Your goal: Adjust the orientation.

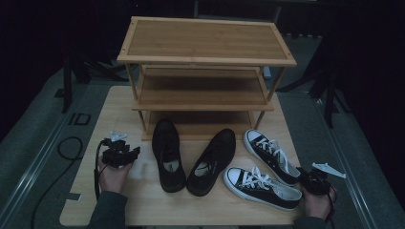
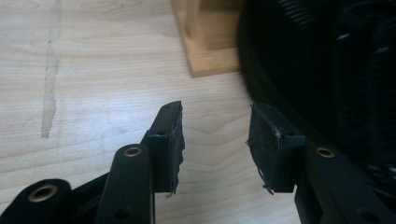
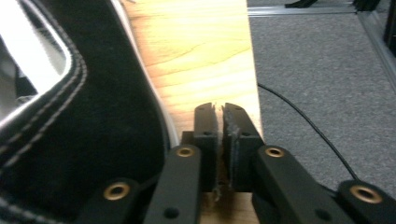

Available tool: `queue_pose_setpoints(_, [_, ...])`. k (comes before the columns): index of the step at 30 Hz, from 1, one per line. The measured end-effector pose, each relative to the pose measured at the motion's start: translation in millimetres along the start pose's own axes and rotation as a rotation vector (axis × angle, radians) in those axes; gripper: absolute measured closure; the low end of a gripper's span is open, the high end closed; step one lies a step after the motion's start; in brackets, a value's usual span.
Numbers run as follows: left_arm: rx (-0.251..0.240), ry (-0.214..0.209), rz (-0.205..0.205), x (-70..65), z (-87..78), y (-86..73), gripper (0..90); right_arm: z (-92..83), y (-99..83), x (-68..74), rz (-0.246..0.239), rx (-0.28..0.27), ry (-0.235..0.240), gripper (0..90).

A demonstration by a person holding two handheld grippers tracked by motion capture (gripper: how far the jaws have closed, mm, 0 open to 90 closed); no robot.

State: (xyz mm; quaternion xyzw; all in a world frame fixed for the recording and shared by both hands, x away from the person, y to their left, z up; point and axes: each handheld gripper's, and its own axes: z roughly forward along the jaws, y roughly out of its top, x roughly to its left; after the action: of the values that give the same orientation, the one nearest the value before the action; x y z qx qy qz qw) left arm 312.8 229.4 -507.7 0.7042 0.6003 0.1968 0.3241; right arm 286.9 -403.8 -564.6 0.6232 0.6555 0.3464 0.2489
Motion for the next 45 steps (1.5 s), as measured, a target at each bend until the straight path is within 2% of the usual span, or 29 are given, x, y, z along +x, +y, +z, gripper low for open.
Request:
queue_pose_setpoints(6, [-0.003,-0.04,0.028,-6.8,-10.4,5.8,56.1,0.4,0.2,0.8,-0.005,0.003,0.007,88.8])
queue_pose_setpoints(7, [-0.008,-0.061,0.038,-10.3,-15.1,7.5,56.1,0.5,0.2,0.7,-0.007,0.004,0.009,89.0])
queue_pose_setpoints(13, [-0.014,-0.129,0.09,-24.0,-29.6,13.8,63.0,0.8,0.3,0.4,-0.006,0.007,0.013,89.5])
queue_pose_setpoints(19, [-0.007,-0.178,0.134,-36.9,-37.0,21.1,69.3,0.9,0.3,0.1,-0.004,0.008,0.014,89.5])
queue_pose_setpoints(24, [0.004,-0.19,0.186,-46.4,-41.0,24.5,68.2,1.0,0.4,-0.2,-0.002,0.011,0.016,89.4])
queue_pose_setpoints(29, [0.024,-0.184,0.224,-56.5,-44.7,27.2,62.1,1.1,0.4,-0.8,0.005,0.012,0.017,88.0])
queue_pose_setpoints(38, [0.04,-0.172,0.236,-70.6,-45.1,32.1,48.1,-0.1,0.0,-2.8,0.025,0.006,0.005,79.2])
queue_pose_setpoints(41, [0.044,-0.158,0.24,-77.9,-44.2,34.1,42.0,-0.7,-0.3,-4.2,0.034,0.002,-0.005,73.3])
queue_pose_setpoints(45, [0.055,-0.147,0.243,-80.6,-40.1,37.3,38.0,-1.2,-0.6,-5.5,0.037,-0.002,-0.013,68.0])
